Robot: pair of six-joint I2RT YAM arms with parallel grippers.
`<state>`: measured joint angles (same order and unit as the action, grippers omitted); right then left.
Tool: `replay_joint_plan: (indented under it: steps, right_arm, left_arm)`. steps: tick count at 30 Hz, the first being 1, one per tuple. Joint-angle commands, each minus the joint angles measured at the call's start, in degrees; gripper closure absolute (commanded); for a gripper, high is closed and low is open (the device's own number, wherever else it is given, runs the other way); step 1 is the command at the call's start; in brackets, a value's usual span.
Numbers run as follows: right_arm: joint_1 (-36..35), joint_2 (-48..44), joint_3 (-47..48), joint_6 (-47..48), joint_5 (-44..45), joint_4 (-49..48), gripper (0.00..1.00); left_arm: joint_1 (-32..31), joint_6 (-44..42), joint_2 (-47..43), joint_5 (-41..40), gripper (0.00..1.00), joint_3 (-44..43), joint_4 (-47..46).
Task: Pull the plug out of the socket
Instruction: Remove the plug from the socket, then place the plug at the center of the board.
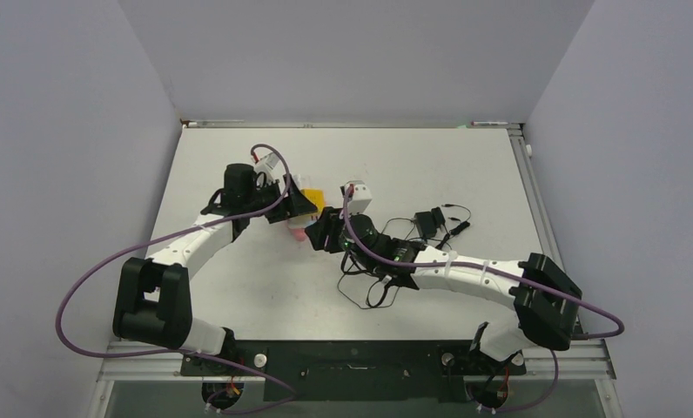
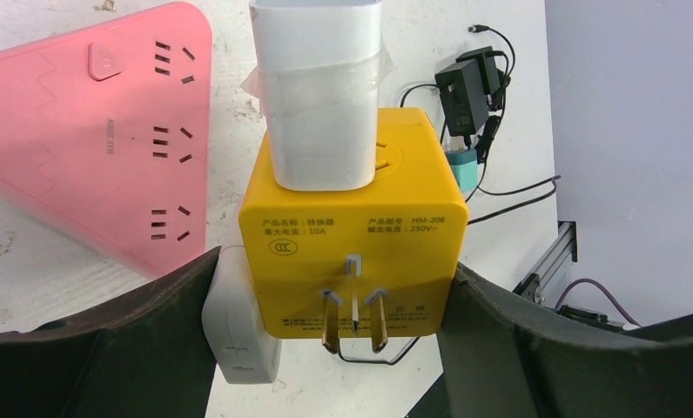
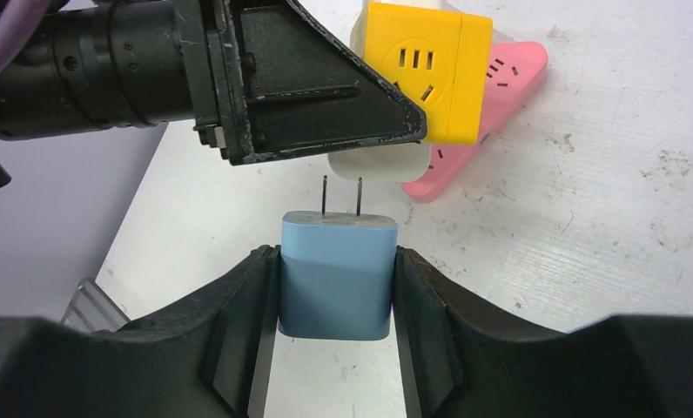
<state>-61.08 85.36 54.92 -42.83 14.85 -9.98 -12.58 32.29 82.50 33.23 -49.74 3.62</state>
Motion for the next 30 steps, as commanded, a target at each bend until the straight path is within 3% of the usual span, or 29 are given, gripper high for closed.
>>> replay_joint_plan:
  steps: [1,7,14,20,30]
  right_arm:
    - [-0.08,-5.17,-0.26,3.38,-1.31,-1.62,0.95]
    - [1.59,-13.87,1.61,7.28,3.69,12.87,0.95]
    - [17.72,-18.73,2.25,11.17,1.06,27.51,0.95]
    - [30.07,-15.57,-2.13,12.79,-12.02,24.74,0.95]
    - [31.77,-5.64,-5.16,14.80,-9.63,19.99,0.95]
  left_arm:
    - [0.86,-0.94,-1.98,-1.01,1.00,-1.02,-3.71]
    - [3.73,-2.54,-6.57,-3.76,1.00,-1.04,-0.98]
    - [3.77,-4.80,-9.15,-5.03,1.00,-1.23,1.67]
    - [3.55,-5.40,-8.87,-5.15,1.00,-1.39,2.31]
    - [2.85,-5.30,-6.35,-3.78,1.00,-2.09,2.62]
